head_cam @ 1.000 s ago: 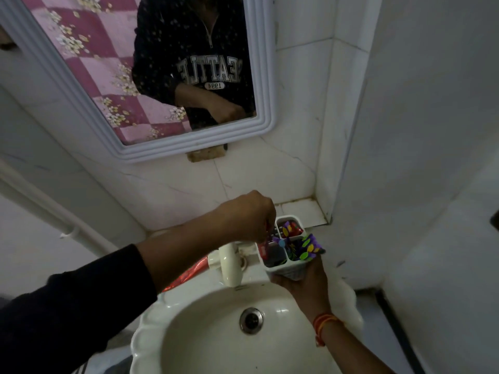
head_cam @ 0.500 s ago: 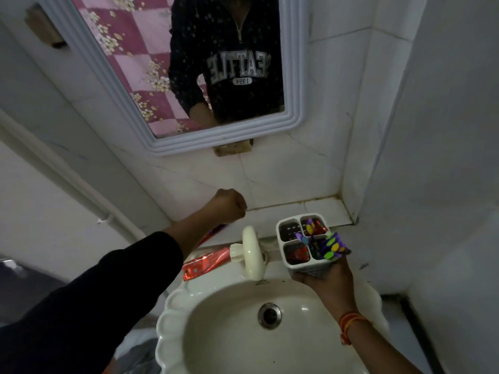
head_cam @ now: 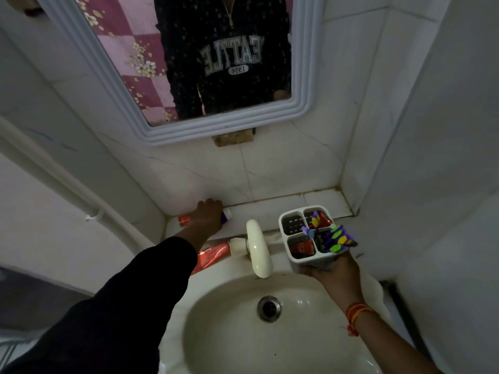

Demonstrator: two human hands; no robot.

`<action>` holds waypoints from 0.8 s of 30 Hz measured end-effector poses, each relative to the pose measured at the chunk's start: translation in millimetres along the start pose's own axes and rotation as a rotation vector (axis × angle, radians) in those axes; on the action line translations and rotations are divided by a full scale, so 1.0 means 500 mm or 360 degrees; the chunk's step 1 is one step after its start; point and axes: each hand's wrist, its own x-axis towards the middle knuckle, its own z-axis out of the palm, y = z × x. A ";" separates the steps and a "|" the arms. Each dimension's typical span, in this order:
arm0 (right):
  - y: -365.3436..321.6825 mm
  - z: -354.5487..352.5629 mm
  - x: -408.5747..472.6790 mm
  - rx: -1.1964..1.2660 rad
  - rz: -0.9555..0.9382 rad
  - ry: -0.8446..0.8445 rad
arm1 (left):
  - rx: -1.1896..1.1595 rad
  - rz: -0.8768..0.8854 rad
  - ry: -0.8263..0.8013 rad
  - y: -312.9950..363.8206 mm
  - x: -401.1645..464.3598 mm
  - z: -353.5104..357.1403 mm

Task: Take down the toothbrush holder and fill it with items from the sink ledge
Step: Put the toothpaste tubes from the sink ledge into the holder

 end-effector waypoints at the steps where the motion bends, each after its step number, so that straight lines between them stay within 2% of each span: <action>1: 0.004 -0.002 -0.001 -0.0045 0.0004 -0.0017 | -0.0015 0.0004 -0.0046 0.001 -0.006 -0.002; 3: 0.013 -0.005 -0.006 -0.0129 0.0004 -0.0002 | -0.0028 0.0046 -0.0102 0.004 -0.021 -0.003; 7: 0.006 -0.007 -0.011 -0.0120 0.0023 0.0005 | 0.0036 0.0150 -0.0041 0.008 -0.041 -0.005; 13: -0.006 -0.002 -0.014 -0.0015 0.0038 0.0034 | -0.0148 0.0424 -0.0115 0.078 -0.080 -0.154; 16: -0.016 -0.003 -0.022 -0.0161 0.0026 0.0008 | 0.0011 0.0608 -0.0065 0.139 -0.103 -0.247; 19: -0.017 -0.010 -0.028 -0.0197 0.0035 0.0021 | 0.0149 0.0765 -0.0179 0.214 -0.140 -0.323; 24: -0.016 -0.012 -0.025 -0.0162 0.0018 0.0013 | 0.0380 0.0909 -0.0336 0.324 -0.192 -0.350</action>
